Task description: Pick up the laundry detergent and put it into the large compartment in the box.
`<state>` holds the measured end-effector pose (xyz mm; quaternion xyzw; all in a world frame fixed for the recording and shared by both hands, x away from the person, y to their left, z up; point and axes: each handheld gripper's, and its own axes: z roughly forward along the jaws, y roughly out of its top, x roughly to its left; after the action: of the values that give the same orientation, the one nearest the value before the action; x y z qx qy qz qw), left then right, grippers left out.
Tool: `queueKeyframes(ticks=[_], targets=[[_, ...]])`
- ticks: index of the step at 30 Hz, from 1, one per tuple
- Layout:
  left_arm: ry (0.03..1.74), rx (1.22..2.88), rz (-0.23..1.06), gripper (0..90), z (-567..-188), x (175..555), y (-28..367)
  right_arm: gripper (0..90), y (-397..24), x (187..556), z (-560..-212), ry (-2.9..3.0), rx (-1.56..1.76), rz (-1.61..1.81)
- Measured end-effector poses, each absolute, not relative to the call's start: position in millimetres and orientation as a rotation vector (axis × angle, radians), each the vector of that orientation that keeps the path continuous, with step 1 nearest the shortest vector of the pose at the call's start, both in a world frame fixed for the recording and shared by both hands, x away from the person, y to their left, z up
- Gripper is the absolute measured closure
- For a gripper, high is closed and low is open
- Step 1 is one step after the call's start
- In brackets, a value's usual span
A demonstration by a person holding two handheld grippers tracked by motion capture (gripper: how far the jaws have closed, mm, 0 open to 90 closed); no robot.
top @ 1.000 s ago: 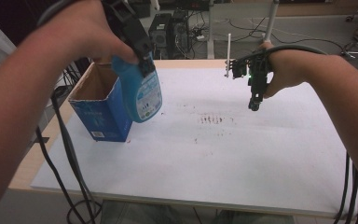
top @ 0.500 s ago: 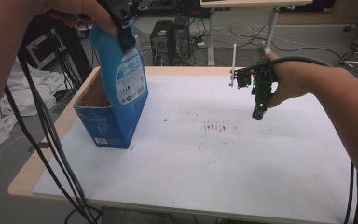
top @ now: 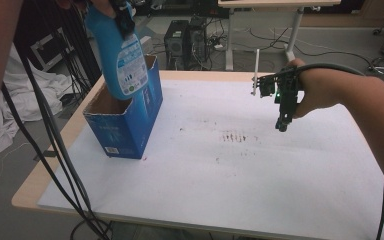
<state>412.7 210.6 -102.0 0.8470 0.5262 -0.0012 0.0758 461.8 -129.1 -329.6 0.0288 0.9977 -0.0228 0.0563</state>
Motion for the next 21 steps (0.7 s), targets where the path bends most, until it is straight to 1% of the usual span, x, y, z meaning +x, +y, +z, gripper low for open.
queueKeyframes(ticks=[9, 14, 21], targets=[[1.669, 2.492, 0.020, 40.5, -110.1, 420.9, 229.4, 11.9, -130.0, 463.5, -331.4, 3.027, 0.093, -0.077], [1.689, 2.488, 0.013, 40.5, -120.0, 425.0, 235.1, 11.9, -131.4, 463.5, -329.9, 3.024, 0.093, -0.075], [1.661, 2.518, 0.025, 40.5, -138.4, 429.6, 240.4, 11.9, -131.5, 462.3, -329.9, 3.021, 0.094, -0.071]])
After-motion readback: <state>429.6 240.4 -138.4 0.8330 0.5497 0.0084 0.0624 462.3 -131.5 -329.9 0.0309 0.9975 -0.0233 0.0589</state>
